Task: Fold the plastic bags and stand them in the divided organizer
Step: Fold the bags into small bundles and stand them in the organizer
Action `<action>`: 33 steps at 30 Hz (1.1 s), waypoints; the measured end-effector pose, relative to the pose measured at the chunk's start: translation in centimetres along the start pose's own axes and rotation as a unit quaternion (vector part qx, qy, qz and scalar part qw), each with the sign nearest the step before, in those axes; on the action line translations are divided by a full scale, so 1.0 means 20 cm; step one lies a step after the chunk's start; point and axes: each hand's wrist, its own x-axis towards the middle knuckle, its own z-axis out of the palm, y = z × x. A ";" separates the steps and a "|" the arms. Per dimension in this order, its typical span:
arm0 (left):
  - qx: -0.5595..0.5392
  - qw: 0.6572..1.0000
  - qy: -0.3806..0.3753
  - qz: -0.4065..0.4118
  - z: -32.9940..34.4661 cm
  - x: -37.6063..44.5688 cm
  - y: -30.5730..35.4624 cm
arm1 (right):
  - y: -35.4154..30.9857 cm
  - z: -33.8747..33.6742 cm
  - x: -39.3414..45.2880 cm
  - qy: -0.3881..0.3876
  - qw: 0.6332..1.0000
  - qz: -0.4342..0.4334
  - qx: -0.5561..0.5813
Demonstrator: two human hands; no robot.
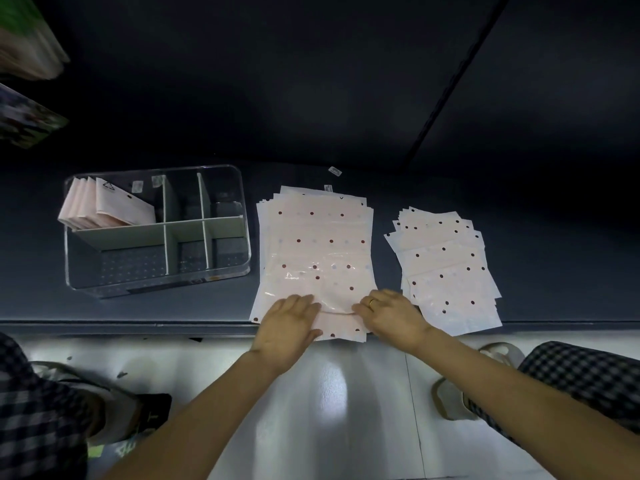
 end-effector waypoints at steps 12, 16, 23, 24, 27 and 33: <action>-0.107 0.991 0.079 0.025 0.00 -0.13 -0.03 | -0.16 -0.05 -0.09 -0.095 0.947 -0.011 0.308; -0.202 0.978 0.050 -0.016 0.02 -0.16 -0.04 | -0.12 0.03 -0.02 -0.077 0.934 0.072 0.340; -0.257 0.960 0.077 -0.074 0.03 -0.14 -0.07 | -0.21 0.09 0.13 -0.022 0.793 0.225 0.566; -0.243 0.961 0.090 -0.094 0.03 -0.14 -0.08 | -0.22 0.09 0.15 -0.027 0.769 0.252 0.586; -0.220 0.952 0.116 -0.181 0.06 -0.13 -0.11 | -0.24 0.08 0.19 -0.037 0.720 0.326 0.611; -0.230 0.915 0.114 -0.310 0.09 -0.09 -0.08 | -0.26 0.07 0.26 -0.061 0.748 0.383 0.539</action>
